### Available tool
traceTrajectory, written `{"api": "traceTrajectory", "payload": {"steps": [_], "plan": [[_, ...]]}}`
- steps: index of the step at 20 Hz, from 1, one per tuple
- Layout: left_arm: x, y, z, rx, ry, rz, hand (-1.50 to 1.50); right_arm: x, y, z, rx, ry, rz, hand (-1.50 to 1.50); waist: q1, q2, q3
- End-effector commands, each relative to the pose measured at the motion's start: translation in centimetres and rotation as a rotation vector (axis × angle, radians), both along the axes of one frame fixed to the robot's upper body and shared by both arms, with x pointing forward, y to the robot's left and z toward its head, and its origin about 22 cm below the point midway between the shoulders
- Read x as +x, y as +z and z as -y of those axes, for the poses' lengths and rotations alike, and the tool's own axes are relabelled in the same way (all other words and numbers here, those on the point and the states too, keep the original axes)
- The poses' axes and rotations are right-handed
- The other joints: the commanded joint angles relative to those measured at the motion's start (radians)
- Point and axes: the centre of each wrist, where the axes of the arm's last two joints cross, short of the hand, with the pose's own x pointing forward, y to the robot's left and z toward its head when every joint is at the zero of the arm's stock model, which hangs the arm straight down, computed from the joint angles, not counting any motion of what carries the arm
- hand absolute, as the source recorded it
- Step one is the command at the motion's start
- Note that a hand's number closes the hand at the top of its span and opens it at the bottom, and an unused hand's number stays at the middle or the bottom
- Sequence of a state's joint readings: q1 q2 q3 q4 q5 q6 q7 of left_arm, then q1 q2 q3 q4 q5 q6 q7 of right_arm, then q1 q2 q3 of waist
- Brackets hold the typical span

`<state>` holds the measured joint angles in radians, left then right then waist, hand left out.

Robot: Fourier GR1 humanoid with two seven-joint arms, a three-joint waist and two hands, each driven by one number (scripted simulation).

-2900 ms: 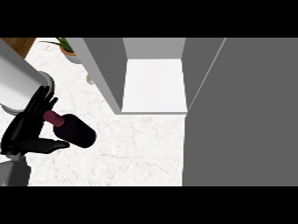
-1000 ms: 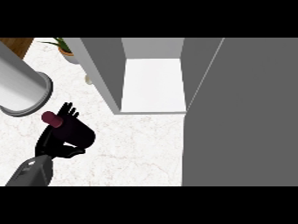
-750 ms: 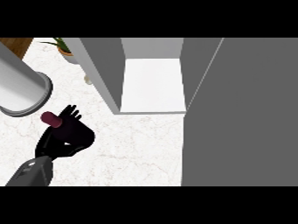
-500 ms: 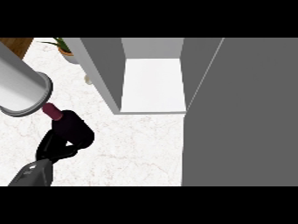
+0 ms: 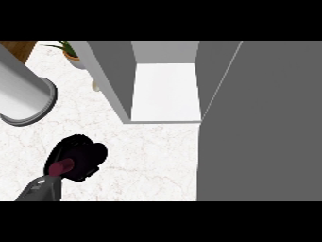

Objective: Pick up the wine, place it into the cabinet and close the cabinet

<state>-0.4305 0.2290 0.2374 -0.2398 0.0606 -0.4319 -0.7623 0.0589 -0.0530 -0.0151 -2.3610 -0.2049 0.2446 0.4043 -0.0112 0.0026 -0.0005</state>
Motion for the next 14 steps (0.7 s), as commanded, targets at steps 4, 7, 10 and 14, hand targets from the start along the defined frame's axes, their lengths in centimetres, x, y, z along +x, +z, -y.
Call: {"api": "traceTrajectory", "payload": {"steps": [4,7,10,14], "plan": [[-9.7,-5.2,3.2,-0.068,0.137,0.099,1.5,0.6,0.2,0.2,-0.004,-0.042,0.013,-1.5,0.036,-0.007,0.001],[-10.2,-5.0,3.3,-0.083,0.182,0.138,1.5,-1.2,-0.6,0.1,-0.006,-0.028,-0.015,-1.5,0.024,-0.009,0.001],[-10.3,-4.6,3.5,-0.092,0.162,0.161,1.5,-0.2,-0.5,0.8,-0.005,-0.025,-0.011,-1.5,0.025,-0.006,0.002],[-10.1,-3.7,3.7,-0.159,0.169,0.253,1.5,-0.9,-0.7,0.3,-0.004,-0.029,0.007,-1.5,0.021,-0.007,0.001]]}}
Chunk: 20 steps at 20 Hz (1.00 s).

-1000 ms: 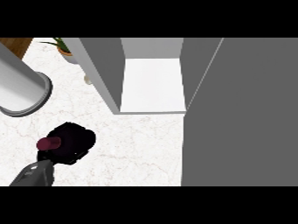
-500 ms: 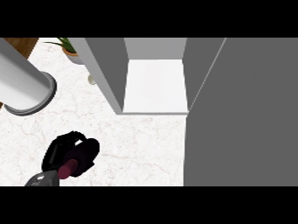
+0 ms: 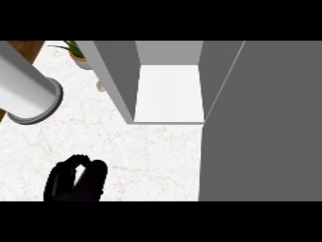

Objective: Pick up the wine, place it into the cabinet and close the cabinet

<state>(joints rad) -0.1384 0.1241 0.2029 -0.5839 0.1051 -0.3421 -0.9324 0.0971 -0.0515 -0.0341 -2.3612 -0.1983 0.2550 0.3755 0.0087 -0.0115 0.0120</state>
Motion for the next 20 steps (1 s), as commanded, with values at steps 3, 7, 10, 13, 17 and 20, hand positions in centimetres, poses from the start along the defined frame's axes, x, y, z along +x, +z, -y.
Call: {"api": "traceTrajectory", "payload": {"steps": [3,7,10,13,17,20], "plan": [[-4.9,-0.7,0.7,-0.175,-0.07,0.037,1.5,0.6,0.2,0.1,0.01,-0.003,0.002,-1.5,0.009,0.007,-0.011],[-3.6,2.8,2.3,-0.159,-0.097,0.108,1.5,0.8,-0.6,1.2,0.01,0.001,-0.01,-1.5,0.007,0.006,-0.009],[-3.5,4.8,6.1,-0.212,-0.09,0.072,1.5,-0.4,-0.7,0.0,0.013,0.013,-0.004,-1.5,0.0,0.006,-0.01],[-3.1,8.1,6.2,-0.194,-0.103,0.101,1.5,0.4,1.4,0.1,0.019,0.023,0.004,-1.5,0.0,0.009,-0.011],[-3.5,12.6,7.2,-0.201,-0.121,0.122,1.5,1.0,-1.2,-0.2,0.011,0.019,-0.01,-1.5,-0.002,0.009,-0.011],[-2.4,16.3,8.7,-0.185,-0.12,0.166,1.5,1.4,-1.2,0.6,0.02,0.037,-0.006,-1.5,-0.004,0.01,-0.011]]}}
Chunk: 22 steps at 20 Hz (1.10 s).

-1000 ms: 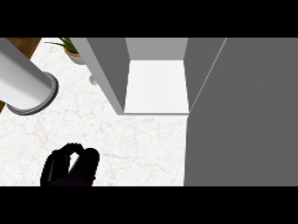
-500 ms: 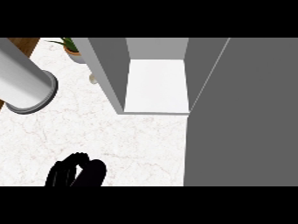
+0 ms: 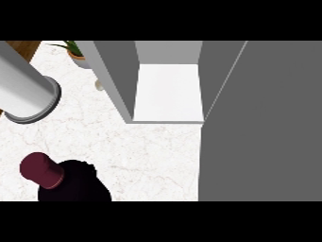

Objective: Pick up the wine, place it into the cabinet and close the cabinet

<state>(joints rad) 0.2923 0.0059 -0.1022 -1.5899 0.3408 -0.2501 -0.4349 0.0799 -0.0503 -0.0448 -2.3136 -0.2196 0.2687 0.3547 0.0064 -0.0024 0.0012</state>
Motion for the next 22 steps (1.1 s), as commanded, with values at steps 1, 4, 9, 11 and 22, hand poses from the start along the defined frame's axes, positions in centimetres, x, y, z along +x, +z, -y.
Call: {"api": "traceTrajectory", "payload": {"steps": [1,4,9,11,22], "plan": [[1.1,1.9,0.4,0.009,0.026,0.036,1.5,-0.1,-0.8,0.6,-0.002,0.008,-0.008,-1.5,-0.006,0.002,-0.001],[2.0,6.5,2.1,-0.002,0.02,0.053,1.5,-1.5,0.9,0.2,0.001,-0.005,0.001,-1.5,-0.007,0.001,-0.001],[5.3,6.5,5.7,-0.011,0.004,0.014,1.5,-1.3,-0.3,-1.5,0.007,0.005,-0.007,-1.5,-0.012,0.002,-0.001],[7.1,9.1,6.1,-0.008,0.01,0.031,1.5,-0.5,-0.9,1.0,0.001,0.002,-0.005,-1.5,-0.013,0.002,-0.001],[12.6,10.1,9.9,0.136,0.058,0.072,1.5,0.9,0.3,-0.4,-0.005,0.0,-0.014,-1.5,-0.011,0.003,-0.001]]}}
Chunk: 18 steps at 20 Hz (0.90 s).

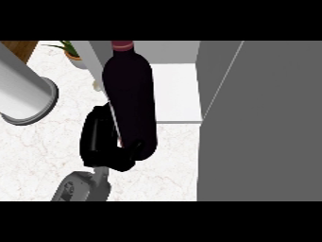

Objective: Pick up the wine, place it into the cabinet and close the cabinet

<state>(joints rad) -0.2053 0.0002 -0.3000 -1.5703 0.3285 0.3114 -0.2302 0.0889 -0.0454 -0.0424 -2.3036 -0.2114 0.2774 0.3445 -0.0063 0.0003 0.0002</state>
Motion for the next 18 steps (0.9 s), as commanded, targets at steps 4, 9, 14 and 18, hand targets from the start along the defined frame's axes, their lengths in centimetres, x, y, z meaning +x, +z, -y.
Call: {"api": "traceTrajectory", "payload": {"steps": [4,9,14,18], "plan": [[1.5,-0.1,3.2,0.12,0.029,0.009,1.5,-0.4,0.6,0.4,-0.016,-0.016,-0.007,-1.5,-0.001,-0.001,0.0],[2.9,-0.7,5.5,0.162,0.029,-0.038,1.5,0.3,0.8,0.0,0.004,-0.002,-0.003,-1.5,-0.001,0.0,0.0],[4.1,-1.9,5.1,0.122,0.048,-0.063,1.5,1.4,-0.5,-0.9,-0.006,0.006,0.006,-1.5,0.0,0.001,0.0],[4.3,-5.0,5.1,0.14,0.07,-0.104,1.5,0.3,0.5,1.2,0.006,0.008,0.017,-1.5,-0.006,0.001,0.0]]}}
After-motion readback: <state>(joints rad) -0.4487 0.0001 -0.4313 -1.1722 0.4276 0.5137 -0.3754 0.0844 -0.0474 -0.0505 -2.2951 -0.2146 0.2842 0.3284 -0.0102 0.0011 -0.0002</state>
